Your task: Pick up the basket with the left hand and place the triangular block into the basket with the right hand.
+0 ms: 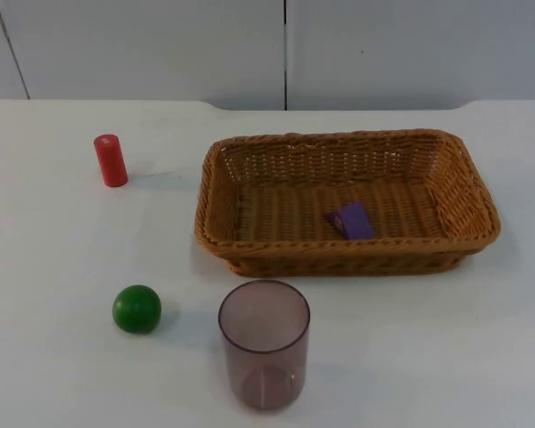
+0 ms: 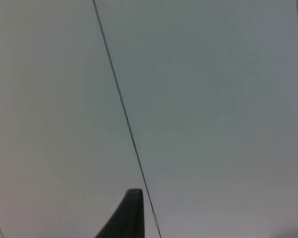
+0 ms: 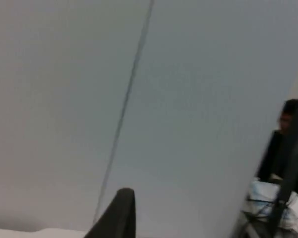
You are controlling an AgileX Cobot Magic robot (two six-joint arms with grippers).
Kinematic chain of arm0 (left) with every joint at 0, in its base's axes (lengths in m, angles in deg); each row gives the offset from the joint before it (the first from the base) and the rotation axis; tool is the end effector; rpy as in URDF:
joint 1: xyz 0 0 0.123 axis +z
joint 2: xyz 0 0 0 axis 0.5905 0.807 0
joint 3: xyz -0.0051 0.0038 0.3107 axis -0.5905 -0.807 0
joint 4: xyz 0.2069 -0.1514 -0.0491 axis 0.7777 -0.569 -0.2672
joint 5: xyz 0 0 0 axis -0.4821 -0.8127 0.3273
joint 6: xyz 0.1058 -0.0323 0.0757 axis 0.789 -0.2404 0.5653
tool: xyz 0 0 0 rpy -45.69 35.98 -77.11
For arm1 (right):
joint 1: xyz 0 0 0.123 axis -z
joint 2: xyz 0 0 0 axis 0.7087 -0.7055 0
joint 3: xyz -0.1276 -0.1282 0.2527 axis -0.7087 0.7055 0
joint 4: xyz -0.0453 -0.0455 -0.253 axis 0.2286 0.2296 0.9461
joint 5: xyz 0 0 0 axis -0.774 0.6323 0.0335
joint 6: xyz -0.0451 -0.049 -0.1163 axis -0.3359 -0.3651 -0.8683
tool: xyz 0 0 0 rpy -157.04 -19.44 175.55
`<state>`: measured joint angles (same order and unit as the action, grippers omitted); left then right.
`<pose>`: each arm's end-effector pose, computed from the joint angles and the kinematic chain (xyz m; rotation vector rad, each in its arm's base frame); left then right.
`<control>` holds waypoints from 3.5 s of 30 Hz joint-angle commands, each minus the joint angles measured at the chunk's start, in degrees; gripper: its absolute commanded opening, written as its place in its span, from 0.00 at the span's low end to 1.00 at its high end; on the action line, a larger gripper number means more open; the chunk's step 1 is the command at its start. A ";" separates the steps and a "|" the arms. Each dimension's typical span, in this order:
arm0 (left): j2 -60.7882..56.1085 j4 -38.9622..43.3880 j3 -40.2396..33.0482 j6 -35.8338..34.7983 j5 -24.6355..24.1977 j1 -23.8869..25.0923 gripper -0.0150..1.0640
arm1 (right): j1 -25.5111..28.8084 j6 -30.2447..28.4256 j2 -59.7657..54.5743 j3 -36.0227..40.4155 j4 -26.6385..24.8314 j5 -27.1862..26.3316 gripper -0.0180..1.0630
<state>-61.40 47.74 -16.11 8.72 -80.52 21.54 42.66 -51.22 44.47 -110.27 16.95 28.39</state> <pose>0.0748 0.0103 0.4256 0.1775 1.4725 0.1324 -0.0103 -0.0335 0.3979 -0.0431 1.4319 -0.3936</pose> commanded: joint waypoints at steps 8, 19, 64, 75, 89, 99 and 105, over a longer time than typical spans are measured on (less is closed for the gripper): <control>-7.71 -0.85 -0.29 1.87 -6.33 0.09 0.98 | 1.84 -5.66 2.79 0.10 -8.39 7.01 0.99; -16.71 -4.12 -0.43 3.49 -19.60 0.24 0.98 | 1.84 -9.86 2.79 0.22 -20.27 9.78 0.99; -20.29 -29.98 -16.68 14.17 -34.28 14.65 0.98 | 1.72 -6.48 2.79 13.67 -26.41 22.28 0.99; -20.29 -30.00 -16.68 14.28 -34.28 14.65 0.98 | 1.72 1.64 2.79 14.09 -21.00 22.62 0.99; -20.29 -30.00 -16.68 14.28 -34.28 14.65 0.98 | 1.72 -1.06 2.79 14.09 -22.89 22.62 0.99; -20.29 -30.00 -16.68 14.28 -34.28 14.65 0.98 | 1.72 -0.09 2.79 14.09 -21.99 22.62 0.99; -20.29 -30.00 -16.68 14.28 -34.28 14.65 0.98 | 1.72 -0.09 2.79 14.09 -21.99 22.62 0.99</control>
<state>-81.55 17.68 -32.55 23.20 -115.38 36.19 44.19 -51.43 47.11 -96.57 -5.40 51.20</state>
